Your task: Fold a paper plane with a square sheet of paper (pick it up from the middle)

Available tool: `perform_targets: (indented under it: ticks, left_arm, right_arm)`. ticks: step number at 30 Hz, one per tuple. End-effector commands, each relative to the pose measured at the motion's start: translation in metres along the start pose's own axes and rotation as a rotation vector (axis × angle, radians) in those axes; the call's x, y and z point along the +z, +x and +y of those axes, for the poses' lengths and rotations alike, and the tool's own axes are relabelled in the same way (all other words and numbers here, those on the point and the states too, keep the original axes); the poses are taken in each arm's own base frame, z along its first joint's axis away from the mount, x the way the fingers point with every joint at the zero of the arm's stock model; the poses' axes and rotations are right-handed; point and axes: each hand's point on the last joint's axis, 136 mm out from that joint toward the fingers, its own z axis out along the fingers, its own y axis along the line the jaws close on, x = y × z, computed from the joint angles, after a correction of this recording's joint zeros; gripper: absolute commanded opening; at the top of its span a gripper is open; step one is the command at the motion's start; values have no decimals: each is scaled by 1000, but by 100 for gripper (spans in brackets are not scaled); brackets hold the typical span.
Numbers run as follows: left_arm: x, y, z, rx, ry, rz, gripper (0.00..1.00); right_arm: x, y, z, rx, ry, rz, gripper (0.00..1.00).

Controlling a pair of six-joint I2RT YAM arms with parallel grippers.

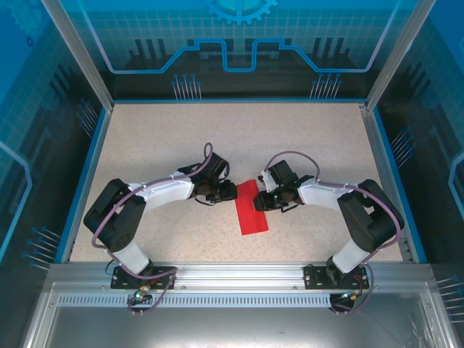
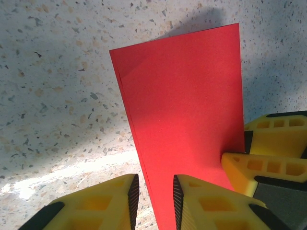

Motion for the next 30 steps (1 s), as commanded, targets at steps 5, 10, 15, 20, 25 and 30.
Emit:
perform_targets:
  ticks: [5,10,15,20,25,30]
  left_arm:
    - [5,4,-2,-18,27,23,28]
    - [6,5,-4,-19,31,25,28]
    - [10,7,-5,-21,36,32,28]
    - [14,10,-9,-19,41,40,28]
    - [18,13,-11,-17,41,47,28]
    - [21,14,-13,-15,46,54,28]
  right_arm:
    - [6,10,2,-13,4,28,35]
    - [8,11,1,1,9,33,35]
    - [7,10,-1,6,19,33,34]
    - [9,10,-1,13,18,34,35]
    - [9,9,1,4,16,31,34]
    - [9,8,2,3,16,31,35]
